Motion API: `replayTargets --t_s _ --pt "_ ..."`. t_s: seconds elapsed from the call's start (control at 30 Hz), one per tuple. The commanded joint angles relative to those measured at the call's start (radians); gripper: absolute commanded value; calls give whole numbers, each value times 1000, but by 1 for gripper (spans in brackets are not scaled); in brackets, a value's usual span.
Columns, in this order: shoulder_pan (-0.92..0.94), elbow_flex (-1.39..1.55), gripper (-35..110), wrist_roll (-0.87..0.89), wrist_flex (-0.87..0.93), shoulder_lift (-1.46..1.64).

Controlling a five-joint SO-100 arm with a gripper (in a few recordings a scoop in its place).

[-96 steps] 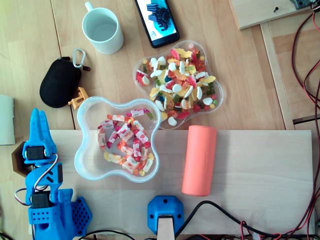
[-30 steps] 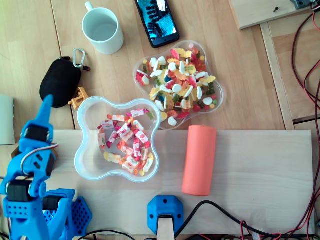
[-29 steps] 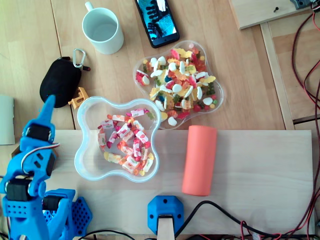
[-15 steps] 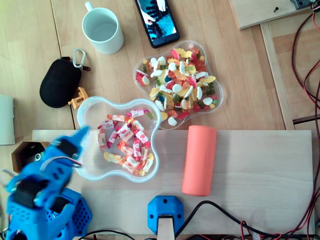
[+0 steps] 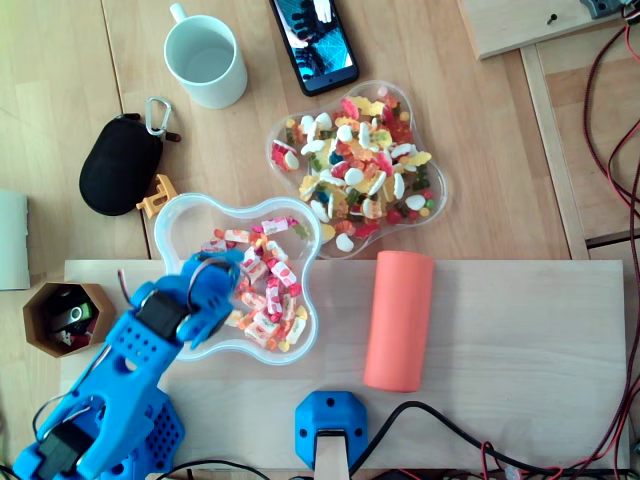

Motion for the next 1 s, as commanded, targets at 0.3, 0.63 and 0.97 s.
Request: replayTargets --t_s 0.3,0.63,0.97 --pt "-183 -55 19 -225 -106 -138" --pt "-38 -54 19 -367 -153 -155" --pt "-28 63 19 -405 -153 -156"
